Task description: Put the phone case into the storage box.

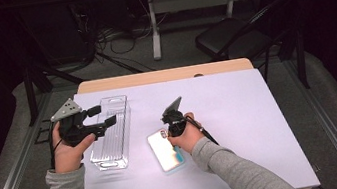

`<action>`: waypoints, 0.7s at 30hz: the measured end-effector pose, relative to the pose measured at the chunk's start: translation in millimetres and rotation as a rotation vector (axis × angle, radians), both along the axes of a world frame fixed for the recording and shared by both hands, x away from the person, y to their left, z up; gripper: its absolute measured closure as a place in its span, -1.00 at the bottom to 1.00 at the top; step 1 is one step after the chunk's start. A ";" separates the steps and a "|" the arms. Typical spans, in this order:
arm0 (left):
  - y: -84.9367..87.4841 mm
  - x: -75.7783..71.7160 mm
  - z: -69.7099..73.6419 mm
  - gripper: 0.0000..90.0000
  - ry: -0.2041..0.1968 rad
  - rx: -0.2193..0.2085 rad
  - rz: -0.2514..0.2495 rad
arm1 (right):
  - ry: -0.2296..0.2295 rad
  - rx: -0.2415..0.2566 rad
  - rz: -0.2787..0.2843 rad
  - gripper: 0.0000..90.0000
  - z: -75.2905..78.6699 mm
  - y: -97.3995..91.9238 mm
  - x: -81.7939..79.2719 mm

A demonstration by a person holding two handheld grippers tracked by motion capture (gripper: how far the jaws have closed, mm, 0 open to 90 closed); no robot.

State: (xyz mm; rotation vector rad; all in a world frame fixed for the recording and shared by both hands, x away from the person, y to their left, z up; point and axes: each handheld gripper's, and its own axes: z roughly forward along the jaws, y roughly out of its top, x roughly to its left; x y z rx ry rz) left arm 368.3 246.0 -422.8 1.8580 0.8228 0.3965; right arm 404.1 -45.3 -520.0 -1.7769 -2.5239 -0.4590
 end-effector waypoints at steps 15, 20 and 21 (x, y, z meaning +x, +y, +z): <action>-3.8 -0.8 -0.1 -0.42 0.001 0.002 -0.006 | -0.047 0.022 -0.038 0.94 15.5 -17.5 0.6; -4.9 -1.2 -0.1 -0.42 0.001 0.004 -0.007 | -0.063 0.029 -0.050 0.94 22.1 -25.2 0.4; -4.9 -1.2 -0.1 -0.42 0.001 0.005 -0.008 | -0.065 0.020 -0.042 0.94 24.3 -27.6 0.9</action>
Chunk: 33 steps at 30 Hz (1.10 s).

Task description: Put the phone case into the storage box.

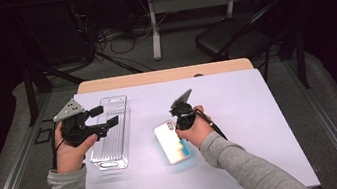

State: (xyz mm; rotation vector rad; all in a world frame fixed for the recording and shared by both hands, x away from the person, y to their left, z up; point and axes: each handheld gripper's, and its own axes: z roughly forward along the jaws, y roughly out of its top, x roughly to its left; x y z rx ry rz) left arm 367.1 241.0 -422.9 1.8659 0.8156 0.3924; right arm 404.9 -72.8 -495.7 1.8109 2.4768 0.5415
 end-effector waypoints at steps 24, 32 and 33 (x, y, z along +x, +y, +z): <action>-19.3 -1.0 -6.0 -0.42 0.029 0.003 -0.035 | -0.040 -0.014 -0.061 0.93 17.3 -33.9 4.2; -31.8 -1.9 -9.6 -0.47 0.042 0.014 -0.023 | -0.054 -0.010 -0.060 0.94 22.5 -38.4 2.9; -33.4 -2.0 -10.1 -0.49 0.043 0.017 -0.024 | -0.063 -0.009 -0.057 0.94 22.5 -38.8 2.8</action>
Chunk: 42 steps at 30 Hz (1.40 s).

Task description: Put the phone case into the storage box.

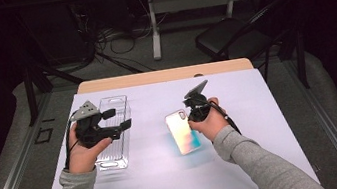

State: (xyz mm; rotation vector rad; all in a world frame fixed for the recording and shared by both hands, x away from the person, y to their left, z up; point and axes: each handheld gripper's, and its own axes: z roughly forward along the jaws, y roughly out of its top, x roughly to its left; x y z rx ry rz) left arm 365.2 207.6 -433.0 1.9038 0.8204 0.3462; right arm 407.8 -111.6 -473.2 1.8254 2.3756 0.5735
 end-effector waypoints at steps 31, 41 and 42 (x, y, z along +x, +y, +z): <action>-32.5 -5.7 -9.0 -0.28 0.090 -0.044 -0.067 | -0.258 0.083 0.008 0.94 12.5 -1.3 -19.8; -33.8 -9.6 -6.5 -0.26 0.053 -0.060 -0.057 | -0.341 0.119 0.027 0.94 13.6 -1.5 -29.8; -33.4 -9.8 -6.1 -0.25 0.051 -0.059 -0.058 | -0.345 0.124 0.026 0.94 13.9 -1.8 -30.8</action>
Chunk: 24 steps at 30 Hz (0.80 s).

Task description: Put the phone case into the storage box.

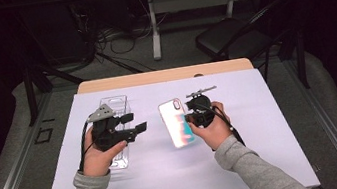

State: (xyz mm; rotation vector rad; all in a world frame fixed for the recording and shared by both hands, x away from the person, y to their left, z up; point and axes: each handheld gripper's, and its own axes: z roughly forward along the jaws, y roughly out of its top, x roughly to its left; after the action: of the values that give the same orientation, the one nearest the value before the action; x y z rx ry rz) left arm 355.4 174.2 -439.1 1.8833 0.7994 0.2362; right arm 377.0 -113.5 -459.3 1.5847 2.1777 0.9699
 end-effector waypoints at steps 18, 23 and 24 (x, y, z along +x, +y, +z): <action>-7.5 -4.5 -4.1 -0.24 0.012 -0.052 -0.035 | -0.118 0.053 0.009 0.94 -5.2 -1.7 -15.5; -11.5 -6.5 -6.2 -0.24 0.030 -0.072 -0.051 | -0.139 0.070 0.004 0.94 -5.6 -1.5 -19.1; -12.3 -7.1 -6.5 -0.24 0.035 -0.075 -0.049 | -0.142 0.075 0.001 0.94 -5.8 -1.7 -19.7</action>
State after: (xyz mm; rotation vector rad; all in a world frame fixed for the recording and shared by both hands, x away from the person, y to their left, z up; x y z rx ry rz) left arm 348.3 161.9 -445.7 1.8381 0.7744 0.1416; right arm 357.4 -115.2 -465.1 1.4980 2.0689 1.1408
